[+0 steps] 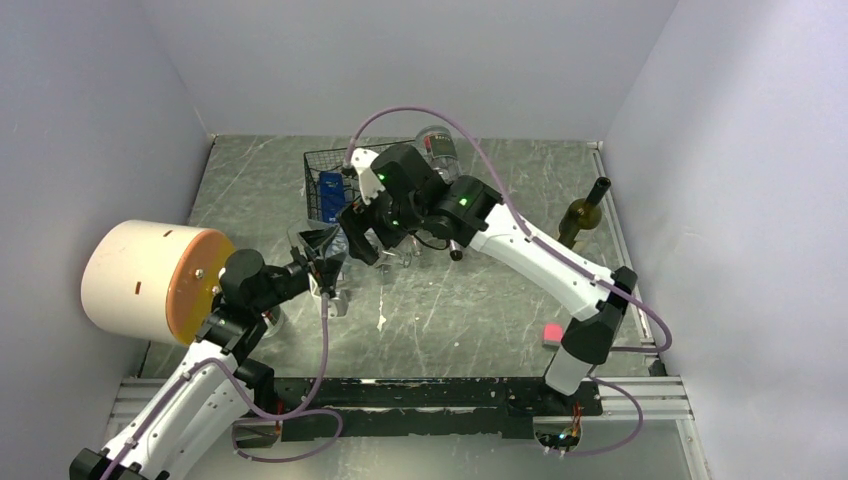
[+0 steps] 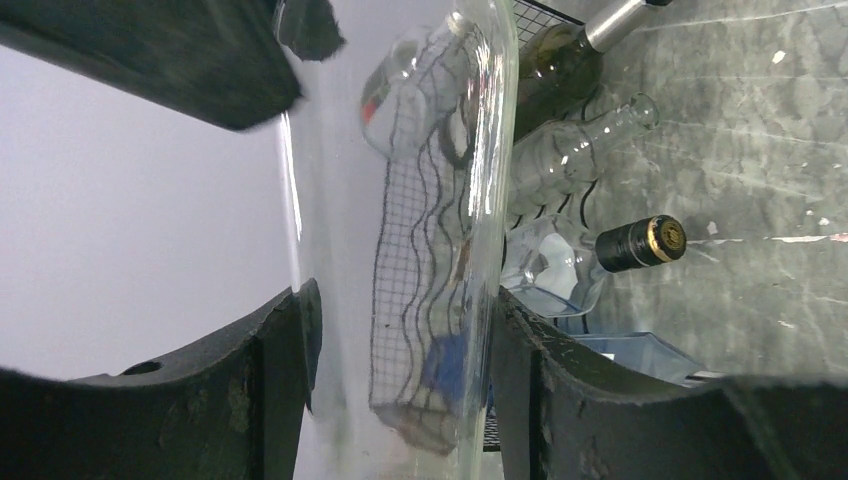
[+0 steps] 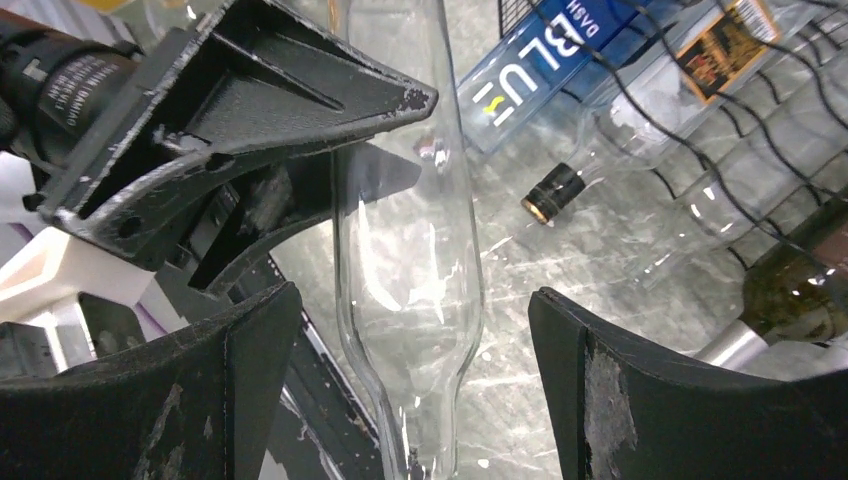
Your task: Put the wine bottle on the wine rack
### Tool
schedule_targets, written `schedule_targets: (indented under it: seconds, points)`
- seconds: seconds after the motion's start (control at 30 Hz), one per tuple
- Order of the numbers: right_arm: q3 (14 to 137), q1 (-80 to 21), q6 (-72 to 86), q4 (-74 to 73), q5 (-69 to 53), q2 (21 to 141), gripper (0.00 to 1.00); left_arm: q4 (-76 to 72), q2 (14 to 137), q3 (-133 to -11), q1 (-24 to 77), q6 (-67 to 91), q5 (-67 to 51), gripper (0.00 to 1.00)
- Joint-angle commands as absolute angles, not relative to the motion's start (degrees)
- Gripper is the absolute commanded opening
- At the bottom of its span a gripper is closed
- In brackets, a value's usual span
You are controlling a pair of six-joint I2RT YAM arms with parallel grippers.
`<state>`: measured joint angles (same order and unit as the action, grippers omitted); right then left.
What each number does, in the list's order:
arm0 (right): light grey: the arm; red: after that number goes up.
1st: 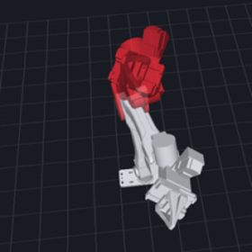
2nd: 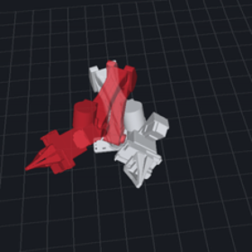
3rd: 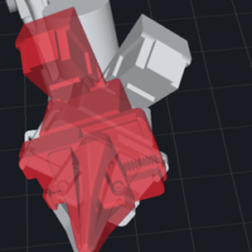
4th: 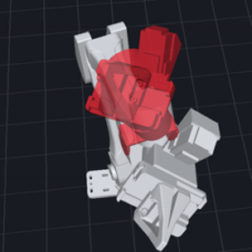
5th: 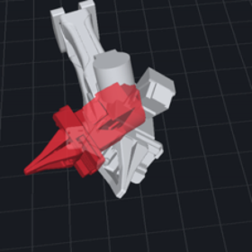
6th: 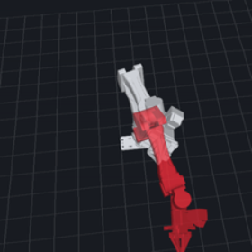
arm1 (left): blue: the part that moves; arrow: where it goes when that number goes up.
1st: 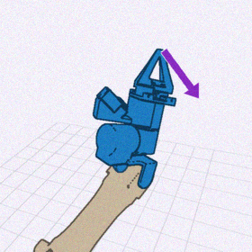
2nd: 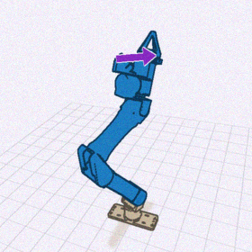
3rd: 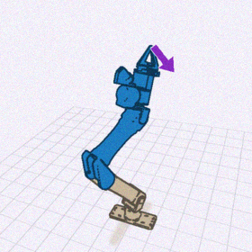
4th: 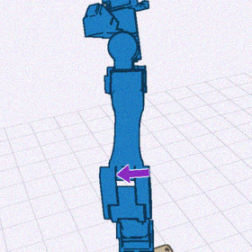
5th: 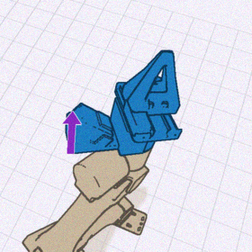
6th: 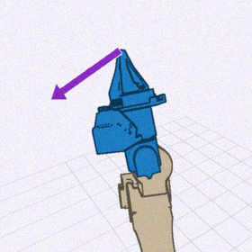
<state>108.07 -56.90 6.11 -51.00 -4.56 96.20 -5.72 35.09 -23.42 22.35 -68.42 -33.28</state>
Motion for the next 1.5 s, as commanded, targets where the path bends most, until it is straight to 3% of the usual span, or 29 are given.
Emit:
schedule_targets:
  seconds: [0.0,0.1,0.4,0.47,0.57,0.7,0.77,1.0,1.27,1.33,1.47]
  points:
    - [107.0,-56.7,4.9,-51.9,-7.9,98.6,0.88,-11.9,33.2,-23.5,22.8,-72.4,-36.2,0.07]
    - [106.6,-56.6,5.2,-51.2,-9.1,99.9,0.85,-10.1,33.1,-24.2,22.8,-73.6,-36.9,0.08]
    - [105.3,-56.2,4.8,-50.4,-13.7,100.6,0.41,-8.1,32.6,-24.6,22.7,-74.4,-36.8,0.11]
    - [104.7,-55.8,5.4,-49.9,-12.6,99.9,0.22,-8.9,32.8,-24.6,22.7,-73.5,-36.6,0.18]
    - [103.4,-54.9,6.7,-47.2,-10.1,97.9,0.00,-8.0,33.4,-25.5,22.7,-71.7,-36.3,0.38]
    - [101.0,-53.5,8.9,-42.4,-5.3,94.5,0.00,-4.9,35.0,-26.8,22.6,-72.1,-36.3,0.56]
    - [99.7,-52.9,10.2,-39.8,-3.1,92.4,0.00,-4.5,35.8,-27.1,22.7,-72.4,-36.7,1.00]
    - [97.5,-49.4,12.3,-35.0,3.0,88.2,0.00,-5.2,36.6,-27.6,22.7,-70.5,-35.9,0.97]
    - [93.3,-47.3,12.4,-26.5,12.8,83.6,0.00,-8.2,36.1,-30.0,22.1,-57.6,-38.1,0.97]
    - [91.5,-46.9,12.3,-23.8,15.6,82.6,0.00,-10.0,36.3,-31.4,21.9,-48.9,-37.9,0.97]
    - [87.4,-46.1,12.3,-17.4,20.4,81.0,0.00,-14.2,40.5,-37.8,21.4,-17.1,-22.2,0.97]
